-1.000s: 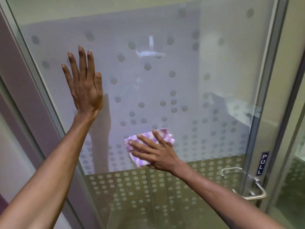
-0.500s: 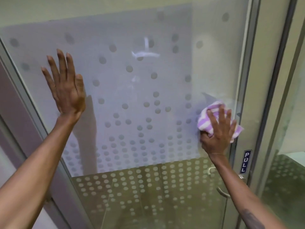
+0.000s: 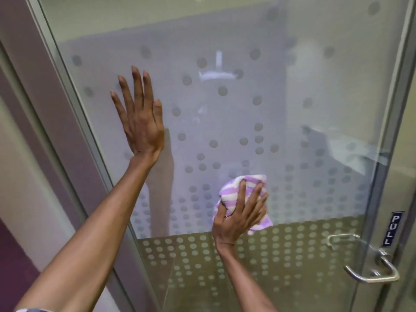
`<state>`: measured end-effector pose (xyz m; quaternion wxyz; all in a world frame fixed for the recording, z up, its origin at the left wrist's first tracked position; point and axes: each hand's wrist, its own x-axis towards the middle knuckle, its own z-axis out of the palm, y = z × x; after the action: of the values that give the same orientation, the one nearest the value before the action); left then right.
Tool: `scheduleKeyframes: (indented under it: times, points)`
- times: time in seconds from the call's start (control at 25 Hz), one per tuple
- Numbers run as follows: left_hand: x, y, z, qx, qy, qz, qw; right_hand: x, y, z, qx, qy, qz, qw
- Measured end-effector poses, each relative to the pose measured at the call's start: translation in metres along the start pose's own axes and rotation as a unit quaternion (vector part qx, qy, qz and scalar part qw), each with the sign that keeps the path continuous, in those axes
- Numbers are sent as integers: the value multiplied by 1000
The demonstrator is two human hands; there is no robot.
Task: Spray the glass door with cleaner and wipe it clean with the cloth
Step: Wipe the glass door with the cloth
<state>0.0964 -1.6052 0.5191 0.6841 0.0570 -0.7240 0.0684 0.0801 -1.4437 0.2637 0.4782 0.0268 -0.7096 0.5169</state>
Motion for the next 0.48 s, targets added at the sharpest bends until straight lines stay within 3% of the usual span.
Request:
scheduleKeyframes:
  times: [0.2,0.4,0.48]
  points:
    - [0,0,-5,-1,-27,-11,1000,-69,-33,38,-90,-71,-190,975]
    - [-2,-4,-3,-14,-29,-5,999,-52,-33,46,-98,-99,-369,919]
    - [-3,-7,-1,-21,-26,-3,999,-30,-37,39,-96,-95,-400,906]
